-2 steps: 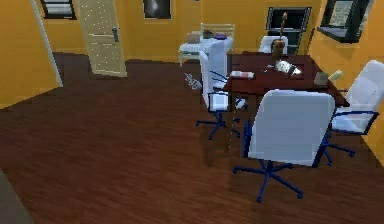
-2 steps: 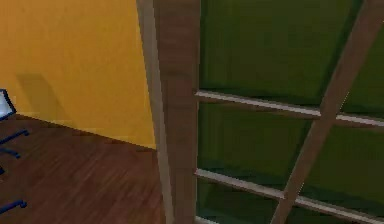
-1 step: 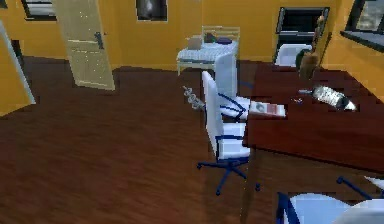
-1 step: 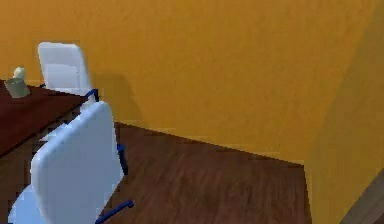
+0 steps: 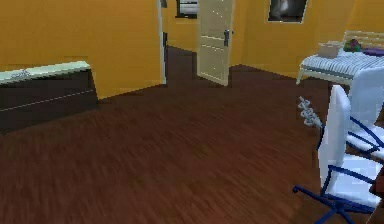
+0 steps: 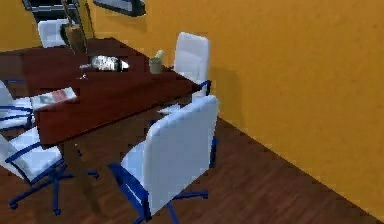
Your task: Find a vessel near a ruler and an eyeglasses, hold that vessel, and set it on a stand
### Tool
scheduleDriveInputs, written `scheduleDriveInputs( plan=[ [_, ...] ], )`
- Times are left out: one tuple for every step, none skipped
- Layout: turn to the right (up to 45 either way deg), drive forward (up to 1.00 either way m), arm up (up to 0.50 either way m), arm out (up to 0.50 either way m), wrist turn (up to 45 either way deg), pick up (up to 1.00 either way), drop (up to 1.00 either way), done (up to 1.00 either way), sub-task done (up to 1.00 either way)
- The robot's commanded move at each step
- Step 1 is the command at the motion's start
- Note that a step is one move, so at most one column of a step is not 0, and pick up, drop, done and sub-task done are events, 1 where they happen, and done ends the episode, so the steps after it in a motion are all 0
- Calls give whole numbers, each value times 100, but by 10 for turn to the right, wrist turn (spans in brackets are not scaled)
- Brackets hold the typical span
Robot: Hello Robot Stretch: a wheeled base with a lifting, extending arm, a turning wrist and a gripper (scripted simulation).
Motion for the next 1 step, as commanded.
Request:
scheduleDriveInputs(
  plan=[
    [0, 100, 0, 0, 0, 0, 0, 0, 0]
  ],
)
